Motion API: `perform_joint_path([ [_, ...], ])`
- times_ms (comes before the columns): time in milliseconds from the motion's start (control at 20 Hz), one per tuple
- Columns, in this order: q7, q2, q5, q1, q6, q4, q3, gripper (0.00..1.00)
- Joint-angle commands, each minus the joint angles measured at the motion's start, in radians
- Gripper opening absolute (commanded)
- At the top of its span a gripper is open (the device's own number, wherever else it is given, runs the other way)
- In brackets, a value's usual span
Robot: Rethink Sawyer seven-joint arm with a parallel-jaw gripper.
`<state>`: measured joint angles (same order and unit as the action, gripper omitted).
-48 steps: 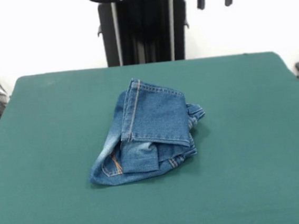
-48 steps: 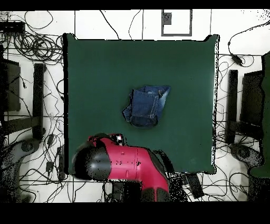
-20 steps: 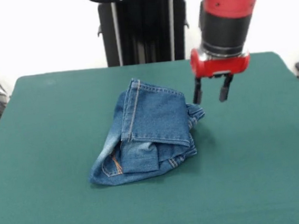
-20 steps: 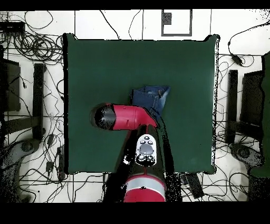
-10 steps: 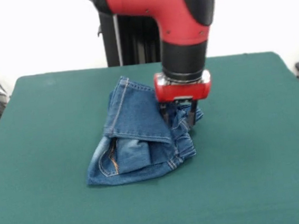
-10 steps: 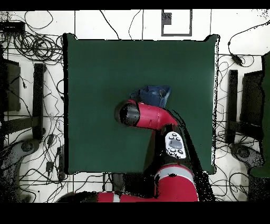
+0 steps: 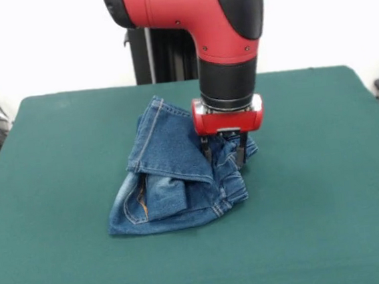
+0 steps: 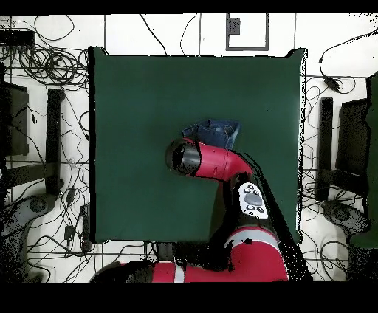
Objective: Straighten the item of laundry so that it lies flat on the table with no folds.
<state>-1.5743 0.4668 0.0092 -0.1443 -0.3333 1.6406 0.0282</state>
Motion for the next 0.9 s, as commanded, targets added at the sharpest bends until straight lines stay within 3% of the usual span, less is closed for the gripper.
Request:
perform_joint_path([
  [50, -0.094, -0.071, -0.03, -0.004, 0.062, -0.007, -0.129, 1.0],
  [250, -0.097, -0.031, -0.022, 0.005, 0.022, 0.012, -0.124, 1.0],
  [600, -0.118, 0.175, 0.021, 0.062, -0.243, 0.059, -0.066, 1.0],
  [900, -0.1, 0.233, 0.034, 0.019, -0.262, 0.117, -0.105, 1.0],
])
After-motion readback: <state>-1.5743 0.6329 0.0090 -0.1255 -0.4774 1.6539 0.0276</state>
